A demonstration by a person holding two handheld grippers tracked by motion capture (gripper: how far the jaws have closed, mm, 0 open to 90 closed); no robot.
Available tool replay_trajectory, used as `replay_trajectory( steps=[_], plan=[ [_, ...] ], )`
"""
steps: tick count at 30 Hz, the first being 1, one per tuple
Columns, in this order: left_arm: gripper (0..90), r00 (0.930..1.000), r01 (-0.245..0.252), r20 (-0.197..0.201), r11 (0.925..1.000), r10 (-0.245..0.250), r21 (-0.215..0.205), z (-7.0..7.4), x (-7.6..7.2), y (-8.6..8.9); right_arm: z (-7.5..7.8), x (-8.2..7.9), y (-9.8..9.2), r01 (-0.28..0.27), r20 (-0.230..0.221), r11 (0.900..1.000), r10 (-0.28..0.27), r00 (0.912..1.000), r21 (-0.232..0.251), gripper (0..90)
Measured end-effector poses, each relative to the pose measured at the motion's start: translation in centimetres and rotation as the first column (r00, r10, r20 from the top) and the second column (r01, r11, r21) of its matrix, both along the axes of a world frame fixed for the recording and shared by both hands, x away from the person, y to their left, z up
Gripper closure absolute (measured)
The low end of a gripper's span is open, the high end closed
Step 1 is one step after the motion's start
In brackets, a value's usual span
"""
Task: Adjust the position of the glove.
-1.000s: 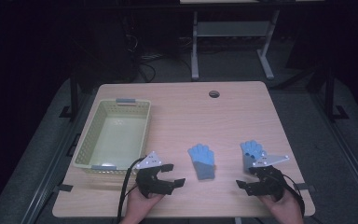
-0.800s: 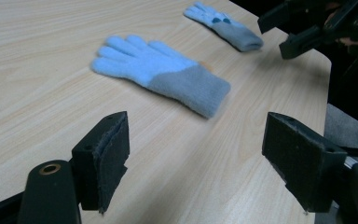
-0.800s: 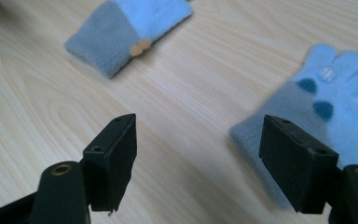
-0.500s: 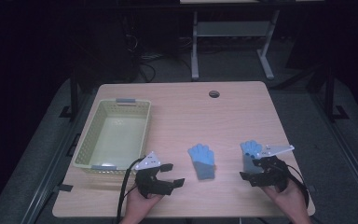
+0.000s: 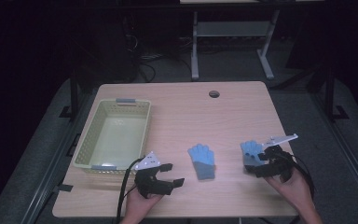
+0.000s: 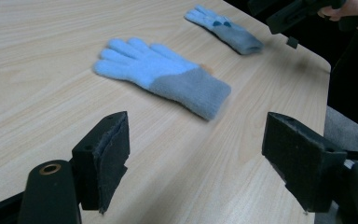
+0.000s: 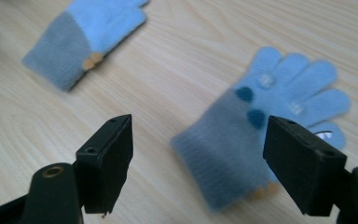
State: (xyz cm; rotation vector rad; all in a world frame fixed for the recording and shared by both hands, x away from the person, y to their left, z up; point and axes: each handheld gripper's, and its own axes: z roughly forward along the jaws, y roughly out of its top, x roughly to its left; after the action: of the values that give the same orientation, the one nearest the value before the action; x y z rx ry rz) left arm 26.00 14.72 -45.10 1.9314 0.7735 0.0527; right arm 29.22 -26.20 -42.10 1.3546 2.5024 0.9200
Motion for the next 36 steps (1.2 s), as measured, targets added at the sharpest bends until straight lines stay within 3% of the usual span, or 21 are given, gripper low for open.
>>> replay_trajectory(
  steps=[5,19,31,36],
  plan=[
    [22.9,0.9999,0.000,0.015,1.0000,0.000,-0.003,0.1,0.0,0.1,0.0,1.1,-0.6,0.013,-0.024,1.000,-0.013,0.9996,-0.024,24.2],
    [23.0,1.0000,-0.007,0.006,0.9999,0.007,-0.013,0.0,0.0,0.0,0.1,3.4,-1.0,0.019,-0.068,0.998,-0.023,0.9974,-0.063,28.2],
    [23.0,1.0000,-0.006,0.007,0.9999,0.006,-0.014,0.1,0.0,0.0,-1.6,5.3,-0.8,0.026,-0.136,0.992,-0.043,0.9898,-0.121,44.4],
    [23.0,1.0000,-0.006,-0.004,0.9999,0.006,-0.011,0.0,0.0,0.0,-2.2,5.4,0.0,0.002,-0.150,0.984,-0.030,0.9882,-0.180,50.2]
  ],
)
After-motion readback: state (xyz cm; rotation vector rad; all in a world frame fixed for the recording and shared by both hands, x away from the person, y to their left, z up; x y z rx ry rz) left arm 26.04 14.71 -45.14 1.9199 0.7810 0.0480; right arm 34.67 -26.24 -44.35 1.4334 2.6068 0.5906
